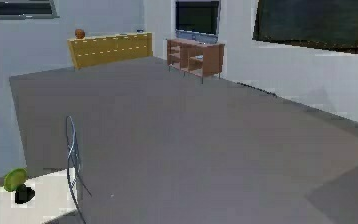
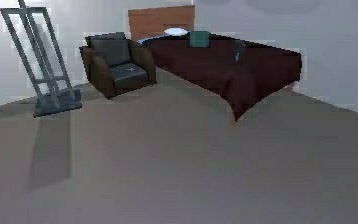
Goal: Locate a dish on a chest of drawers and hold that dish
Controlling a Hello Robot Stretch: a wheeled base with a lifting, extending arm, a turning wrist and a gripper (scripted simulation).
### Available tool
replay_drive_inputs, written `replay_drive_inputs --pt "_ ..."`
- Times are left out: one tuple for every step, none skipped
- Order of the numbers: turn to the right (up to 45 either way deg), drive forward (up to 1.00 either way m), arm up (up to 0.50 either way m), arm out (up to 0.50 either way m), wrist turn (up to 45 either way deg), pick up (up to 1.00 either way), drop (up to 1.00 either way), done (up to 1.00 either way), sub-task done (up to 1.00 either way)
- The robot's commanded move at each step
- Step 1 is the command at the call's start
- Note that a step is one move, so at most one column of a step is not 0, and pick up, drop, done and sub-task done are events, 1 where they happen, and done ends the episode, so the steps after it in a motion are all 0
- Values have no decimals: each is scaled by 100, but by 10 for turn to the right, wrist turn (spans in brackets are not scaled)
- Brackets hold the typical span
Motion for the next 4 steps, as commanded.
replay_drive_inputs --pt "0 100 0 0 0 0 0 0 0" --pt "0 45 0 0 0 0 0 0 0" --pt "-390 0 0 0 0 0 0 0 0" --pt "0 50 0 0 0 0 0 0 0"
